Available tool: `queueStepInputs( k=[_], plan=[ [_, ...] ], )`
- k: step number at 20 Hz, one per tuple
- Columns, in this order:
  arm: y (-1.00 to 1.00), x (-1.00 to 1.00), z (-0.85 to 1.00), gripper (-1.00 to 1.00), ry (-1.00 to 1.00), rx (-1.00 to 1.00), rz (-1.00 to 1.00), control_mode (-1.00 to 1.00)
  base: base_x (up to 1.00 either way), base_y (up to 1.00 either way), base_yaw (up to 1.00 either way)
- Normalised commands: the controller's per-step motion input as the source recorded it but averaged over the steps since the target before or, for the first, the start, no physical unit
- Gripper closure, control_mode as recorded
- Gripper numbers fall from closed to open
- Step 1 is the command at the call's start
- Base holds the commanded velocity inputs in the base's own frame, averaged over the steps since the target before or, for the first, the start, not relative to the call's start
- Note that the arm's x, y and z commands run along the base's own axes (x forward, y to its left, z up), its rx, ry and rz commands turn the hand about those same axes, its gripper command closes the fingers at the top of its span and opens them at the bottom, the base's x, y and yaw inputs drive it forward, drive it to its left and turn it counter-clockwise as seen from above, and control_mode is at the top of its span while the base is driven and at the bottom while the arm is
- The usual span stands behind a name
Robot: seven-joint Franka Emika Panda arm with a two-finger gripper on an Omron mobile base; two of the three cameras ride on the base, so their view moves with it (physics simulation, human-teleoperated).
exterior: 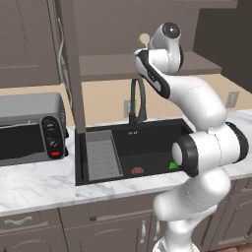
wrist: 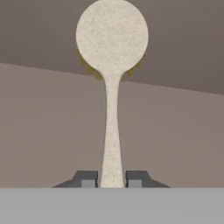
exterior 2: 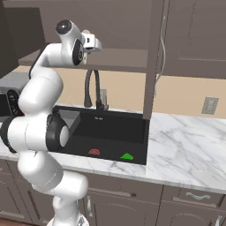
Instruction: Pick up the dish brush and sponge from the sink, and place them back in the cabinet, and close the cabinet doors.
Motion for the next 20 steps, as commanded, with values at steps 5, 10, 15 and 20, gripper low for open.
queueStepInputs(
  k=[5,10,15,20],
  plan=[
    [0.00,0.32,0.00,1.00,0.00,0.00,0.00,-1.00,0.00,0.00,0.00],
    [0.00,0.31,-0.04,1.00,0.00,0.00,0.00,-1.00,0.00,0.00,0.00],
    [0.00,0.23,-0.16,1.00,0.00,0.00,0.00,-1.00,0.00,0.00,0.00],
    [0.00,0.22,-0.20,1.00,0.00,0.00,0.00,-1.00,0.00,0.00,0.00]
  ],
)
